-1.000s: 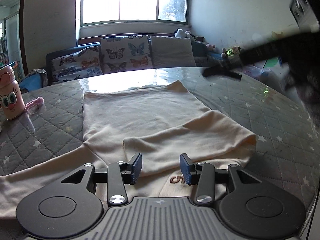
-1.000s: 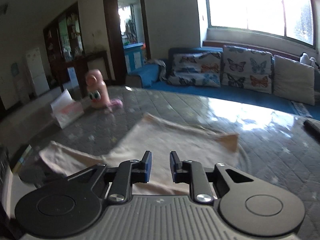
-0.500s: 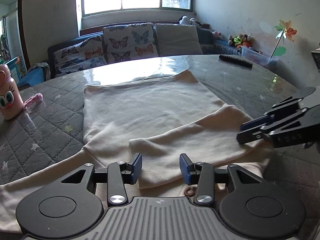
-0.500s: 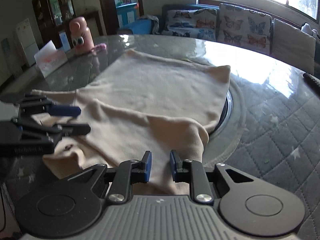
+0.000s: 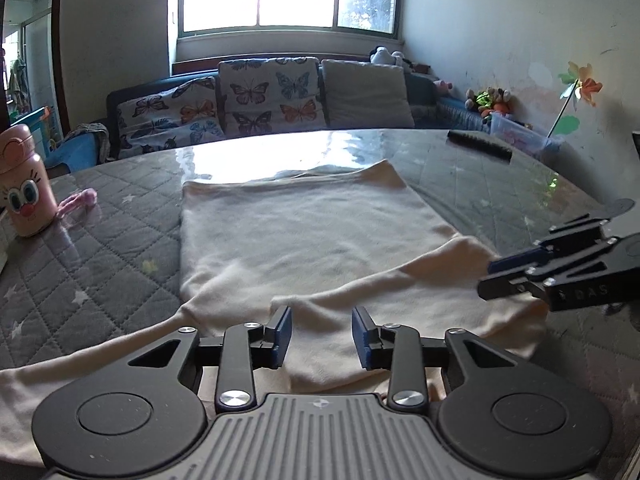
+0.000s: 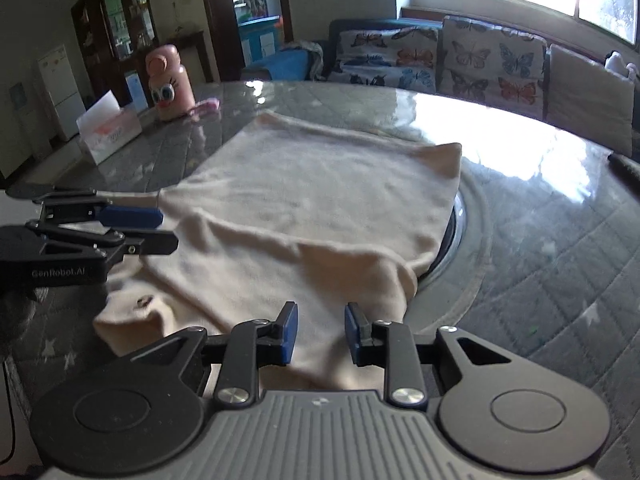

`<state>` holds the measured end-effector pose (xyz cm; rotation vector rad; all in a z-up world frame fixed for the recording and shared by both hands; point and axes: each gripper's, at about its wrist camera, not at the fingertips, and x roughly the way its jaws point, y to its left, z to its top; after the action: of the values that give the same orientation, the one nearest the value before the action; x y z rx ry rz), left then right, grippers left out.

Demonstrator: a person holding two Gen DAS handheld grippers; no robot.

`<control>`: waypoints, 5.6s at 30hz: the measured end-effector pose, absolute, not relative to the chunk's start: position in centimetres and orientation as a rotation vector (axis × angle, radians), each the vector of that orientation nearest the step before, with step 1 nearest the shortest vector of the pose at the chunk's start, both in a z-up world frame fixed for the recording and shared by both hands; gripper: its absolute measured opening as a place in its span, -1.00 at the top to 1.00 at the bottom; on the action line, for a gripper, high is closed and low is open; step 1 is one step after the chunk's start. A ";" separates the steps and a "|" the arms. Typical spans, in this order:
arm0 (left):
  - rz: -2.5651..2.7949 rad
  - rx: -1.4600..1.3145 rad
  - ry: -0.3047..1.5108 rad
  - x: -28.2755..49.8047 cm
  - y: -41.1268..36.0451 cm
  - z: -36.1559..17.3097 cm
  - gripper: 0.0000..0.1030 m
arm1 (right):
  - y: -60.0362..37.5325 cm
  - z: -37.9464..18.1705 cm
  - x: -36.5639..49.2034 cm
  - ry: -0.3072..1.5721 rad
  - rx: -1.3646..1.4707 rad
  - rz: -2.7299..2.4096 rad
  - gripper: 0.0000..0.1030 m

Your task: Fold clothes

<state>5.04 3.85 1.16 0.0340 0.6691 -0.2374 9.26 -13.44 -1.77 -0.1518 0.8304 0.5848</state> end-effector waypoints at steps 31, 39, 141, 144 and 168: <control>0.013 -0.080 0.662 -0.4 12.4 1.3 0.31 | -6.4 -3.0 8.3 0.758 -0.287 0.688 0.36; 0.201 -0.172 0.707 -2.0 17.3 0.2 0.26 | -2.9 -3.4 7.9 0.749 -0.313 0.757 0.36; -0.155 -0.220 0.428 4.1 5.2 10.5 0.91 | -10.7 -0.5 6.1 0.687 -0.104 0.706 0.01; -0.253 -0.221 0.452 4.8 2.8 10.1 0.91 | -12.0 -0.6 6.3 0.690 -0.082 0.677 0.01; -0.161 -0.080 0.643 1.9 8.1 2.8 0.33 | -15.2 -1.3 7.9 0.743 -0.008 0.547 0.17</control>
<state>1.86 8.12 2.79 -0.0800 0.6428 -0.1612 7.87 -15.22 -1.35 -0.0085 0.7428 0.5466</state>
